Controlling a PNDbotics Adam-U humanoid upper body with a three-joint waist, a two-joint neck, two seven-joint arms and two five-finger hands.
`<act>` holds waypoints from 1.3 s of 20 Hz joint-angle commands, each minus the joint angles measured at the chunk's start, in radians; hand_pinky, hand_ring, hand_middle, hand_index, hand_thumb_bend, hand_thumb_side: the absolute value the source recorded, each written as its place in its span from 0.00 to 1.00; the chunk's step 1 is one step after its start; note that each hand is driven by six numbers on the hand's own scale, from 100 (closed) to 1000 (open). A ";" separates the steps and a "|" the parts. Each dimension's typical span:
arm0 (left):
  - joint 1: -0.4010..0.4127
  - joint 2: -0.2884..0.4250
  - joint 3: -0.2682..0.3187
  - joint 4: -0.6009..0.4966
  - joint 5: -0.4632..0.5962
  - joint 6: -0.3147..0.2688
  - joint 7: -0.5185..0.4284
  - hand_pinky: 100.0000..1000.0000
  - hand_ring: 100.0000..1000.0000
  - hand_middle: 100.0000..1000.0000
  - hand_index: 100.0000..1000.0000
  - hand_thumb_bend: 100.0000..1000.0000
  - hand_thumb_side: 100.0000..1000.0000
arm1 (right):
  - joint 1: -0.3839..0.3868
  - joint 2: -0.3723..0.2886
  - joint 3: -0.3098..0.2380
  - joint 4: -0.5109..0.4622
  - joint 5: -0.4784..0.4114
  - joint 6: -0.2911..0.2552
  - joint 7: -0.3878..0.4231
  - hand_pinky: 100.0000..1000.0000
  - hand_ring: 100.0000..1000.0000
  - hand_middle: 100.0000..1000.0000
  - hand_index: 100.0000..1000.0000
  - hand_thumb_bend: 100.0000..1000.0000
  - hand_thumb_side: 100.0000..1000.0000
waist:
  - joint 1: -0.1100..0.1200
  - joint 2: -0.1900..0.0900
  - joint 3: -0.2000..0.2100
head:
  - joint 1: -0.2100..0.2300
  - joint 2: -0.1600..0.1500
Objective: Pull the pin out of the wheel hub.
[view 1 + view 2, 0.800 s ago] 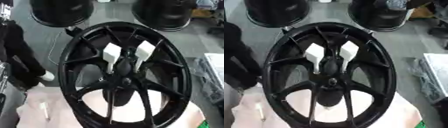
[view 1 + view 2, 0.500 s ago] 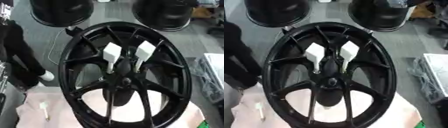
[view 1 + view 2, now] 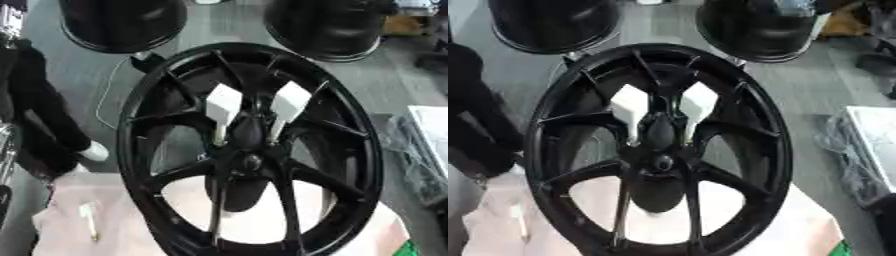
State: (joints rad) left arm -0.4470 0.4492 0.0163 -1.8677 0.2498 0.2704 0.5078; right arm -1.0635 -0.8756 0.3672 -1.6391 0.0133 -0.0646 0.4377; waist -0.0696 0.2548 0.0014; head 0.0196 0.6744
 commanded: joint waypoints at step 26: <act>-0.008 0.022 0.004 -0.014 -0.003 0.002 -0.003 0.72 0.81 0.63 0.63 0.40 0.43 | -0.108 0.094 0.179 0.095 0.138 -0.173 0.278 0.82 0.74 0.69 0.77 0.42 0.10 | 0.002 -0.023 0.009 | -0.004 0.006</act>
State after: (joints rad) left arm -0.4435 0.4494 0.0158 -1.8677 0.2496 0.2722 0.5056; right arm -1.1506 -0.7682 0.5553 -1.5478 0.1455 -0.2281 0.7103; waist -0.0710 0.2547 0.0108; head 0.0155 0.6756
